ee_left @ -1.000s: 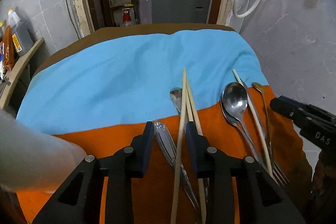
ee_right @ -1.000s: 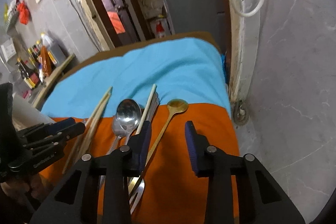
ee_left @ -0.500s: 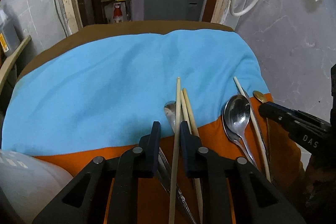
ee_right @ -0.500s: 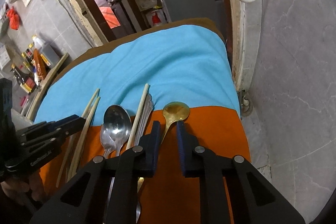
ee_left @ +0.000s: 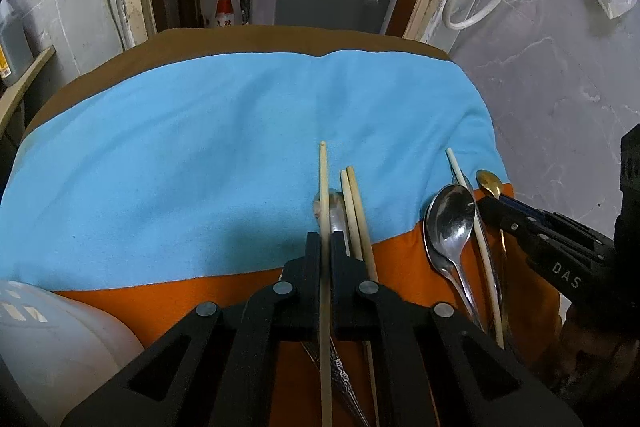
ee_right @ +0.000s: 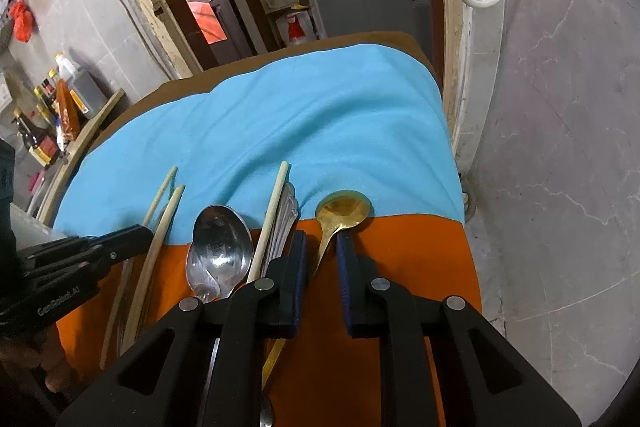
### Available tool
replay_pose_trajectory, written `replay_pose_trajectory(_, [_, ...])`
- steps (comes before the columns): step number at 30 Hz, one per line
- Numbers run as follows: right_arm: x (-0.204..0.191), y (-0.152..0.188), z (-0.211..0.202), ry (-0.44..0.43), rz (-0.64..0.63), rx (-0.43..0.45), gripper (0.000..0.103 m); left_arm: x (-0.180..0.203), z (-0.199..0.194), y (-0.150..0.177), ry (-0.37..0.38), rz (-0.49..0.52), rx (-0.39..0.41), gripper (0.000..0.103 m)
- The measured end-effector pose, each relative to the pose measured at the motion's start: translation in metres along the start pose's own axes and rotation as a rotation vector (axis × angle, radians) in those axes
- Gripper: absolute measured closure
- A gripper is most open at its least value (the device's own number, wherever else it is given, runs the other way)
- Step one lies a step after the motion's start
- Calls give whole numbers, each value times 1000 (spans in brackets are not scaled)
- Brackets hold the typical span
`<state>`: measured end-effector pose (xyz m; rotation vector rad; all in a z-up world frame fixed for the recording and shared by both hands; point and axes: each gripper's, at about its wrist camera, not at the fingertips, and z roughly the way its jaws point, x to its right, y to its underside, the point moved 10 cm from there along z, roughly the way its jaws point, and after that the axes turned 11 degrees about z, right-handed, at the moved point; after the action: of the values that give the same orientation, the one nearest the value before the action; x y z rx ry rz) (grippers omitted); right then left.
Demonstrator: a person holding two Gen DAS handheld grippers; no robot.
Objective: Organize utensils
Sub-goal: 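Close left tool on one wooden chopstick while right tool grasps the gold spoon, then lift the chopstick with left tool while right tool lifts the gold spoon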
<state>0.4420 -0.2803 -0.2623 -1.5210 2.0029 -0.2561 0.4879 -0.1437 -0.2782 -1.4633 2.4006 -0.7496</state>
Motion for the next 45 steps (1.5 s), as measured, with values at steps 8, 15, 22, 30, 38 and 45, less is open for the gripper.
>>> replay_pose_trajectory(8, [-3,0,-1,38,-31,21,99,2,-22,4,-23,-54,94,100])
replay_pose_trajectory(15, [-8,1,-26,-66,0,79,101,14,-65,9,-51,-85,209,100])
replay_pose_trajectory(22, [-33,14,-60,-105,-71,141,102,18,-114,11,-62,-118,298,100])
replay_pose_trajectory(30, [-16,9,-34,-58,-68,87,95,14,-100,27,-35,-125,257,100])
replay_pose_trajectory(38, [-8,5,-8,-54,-99,6,82,9,-86,39,-9,-167,229,100])
replay_pose_trajectory(45, [-18,11,2,-11,-213,-12,61,0,-82,41,-9,-193,216,100])
